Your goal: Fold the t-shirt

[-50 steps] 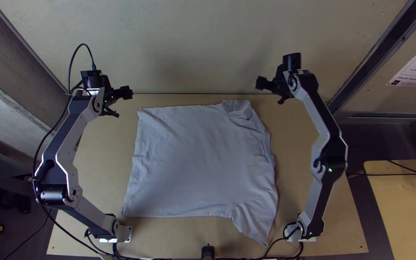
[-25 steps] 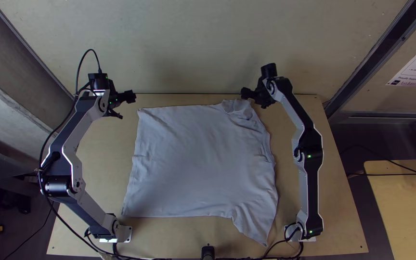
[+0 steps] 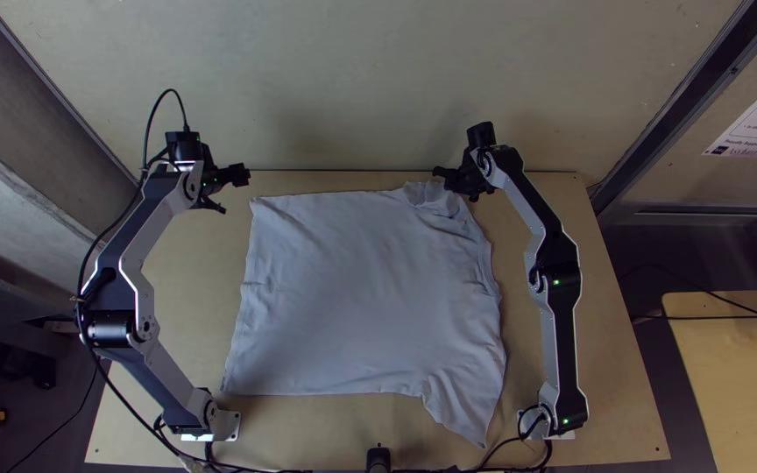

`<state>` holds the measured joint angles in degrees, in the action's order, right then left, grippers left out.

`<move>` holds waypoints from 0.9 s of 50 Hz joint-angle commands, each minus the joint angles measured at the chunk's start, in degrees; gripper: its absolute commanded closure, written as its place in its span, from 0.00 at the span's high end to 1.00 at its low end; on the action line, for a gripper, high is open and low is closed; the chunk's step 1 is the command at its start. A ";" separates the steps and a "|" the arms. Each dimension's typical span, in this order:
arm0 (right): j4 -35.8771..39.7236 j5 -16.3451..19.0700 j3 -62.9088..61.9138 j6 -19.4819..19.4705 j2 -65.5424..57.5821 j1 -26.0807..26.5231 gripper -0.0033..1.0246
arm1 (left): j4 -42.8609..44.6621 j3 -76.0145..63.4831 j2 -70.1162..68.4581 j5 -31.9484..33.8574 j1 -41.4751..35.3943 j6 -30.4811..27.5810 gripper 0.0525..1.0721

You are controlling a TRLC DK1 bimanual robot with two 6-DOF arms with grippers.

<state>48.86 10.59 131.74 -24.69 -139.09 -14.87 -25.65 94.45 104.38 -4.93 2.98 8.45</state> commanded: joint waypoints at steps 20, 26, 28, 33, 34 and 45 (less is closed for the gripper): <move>0.36 0.40 -0.70 0.08 2.50 0.72 0.03 | -18.12 23.41 20.60 2.73 0.09 -3.61 0.86; 0.09 0.40 -0.17 0.08 2.07 0.46 0.03 | -20.23 24.64 23.06 3.00 -0.43 -4.05 0.86; -0.08 0.40 -0.08 -0.01 1.98 0.37 0.03 | -20.23 24.72 23.77 2.91 -0.52 -4.05 0.86; -0.35 0.31 -0.08 -0.01 1.80 0.37 0.03 | -20.05 24.81 25.09 2.91 -0.61 -4.14 0.86; -0.35 0.31 -0.08 -0.10 1.71 0.28 0.03 | -20.05 24.90 25.35 2.91 -0.61 -4.14 0.86; -0.35 0.31 -0.08 -0.19 1.54 0.37 0.03 | -20.76 28.06 29.22 1.94 -1.05 -4.14 0.86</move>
<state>48.73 10.59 131.72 -24.64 -139.06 -14.24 -45.21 119.68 131.15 -2.61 2.24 5.32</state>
